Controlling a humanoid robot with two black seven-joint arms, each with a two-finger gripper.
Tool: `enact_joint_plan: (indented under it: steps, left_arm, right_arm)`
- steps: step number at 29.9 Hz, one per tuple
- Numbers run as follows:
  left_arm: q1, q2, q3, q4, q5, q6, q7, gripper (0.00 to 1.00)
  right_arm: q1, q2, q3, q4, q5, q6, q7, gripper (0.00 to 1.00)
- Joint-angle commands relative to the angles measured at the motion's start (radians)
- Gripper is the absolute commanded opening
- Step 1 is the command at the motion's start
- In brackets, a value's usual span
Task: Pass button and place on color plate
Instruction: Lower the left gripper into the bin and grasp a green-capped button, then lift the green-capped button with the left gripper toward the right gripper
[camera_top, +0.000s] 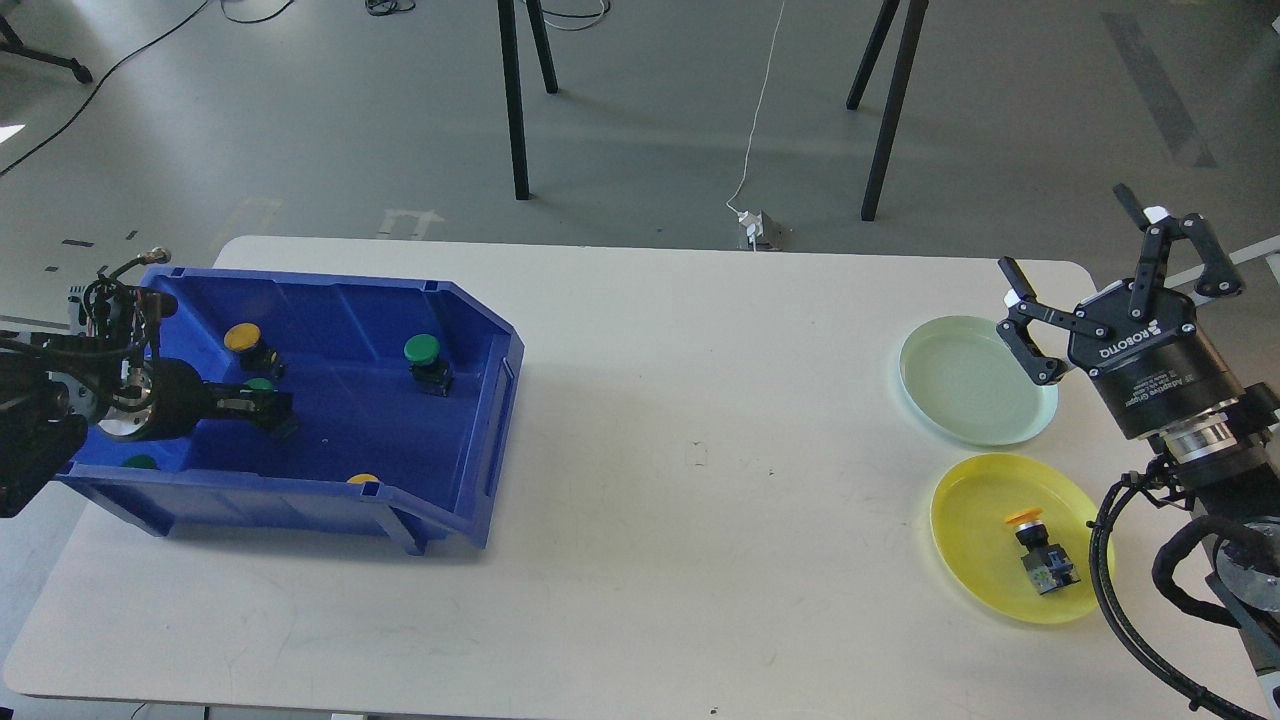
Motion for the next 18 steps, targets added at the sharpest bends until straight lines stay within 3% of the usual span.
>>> enact_joint_plan:
  steps: [1, 3, 10, 18]
  left_arm:
    - [0.0, 0.002, 0.0, -0.001, 0.0, 0.0, 0.0, 0.13]
    - [-0.002, 0.002, 0.0, -0.003, -0.005, 0.0, 0.0, 0.08]
    - [-0.025, 0.026, -0.003, -0.065, -0.009, -0.038, 0.0, 0.08]
    - [-0.055, 0.299, -0.06, -0.436, -0.207, -0.055, 0.0, 0.08]
  right_arm:
    - [-0.001, 0.0, 0.002, 0.0, 0.0, 0.0, 0.0, 0.96]
    - [-0.001, 0.0, 0.002, -0.001, 0.0, 0.0, 0.0, 0.96]
    - [-0.001, 0.0, 0.002, -0.005, 0.0, -0.002, 0.0, 0.96]
    - [-0.003, 0.008, 0.003, -0.006, -0.002, -0.005, 0.0, 0.96]
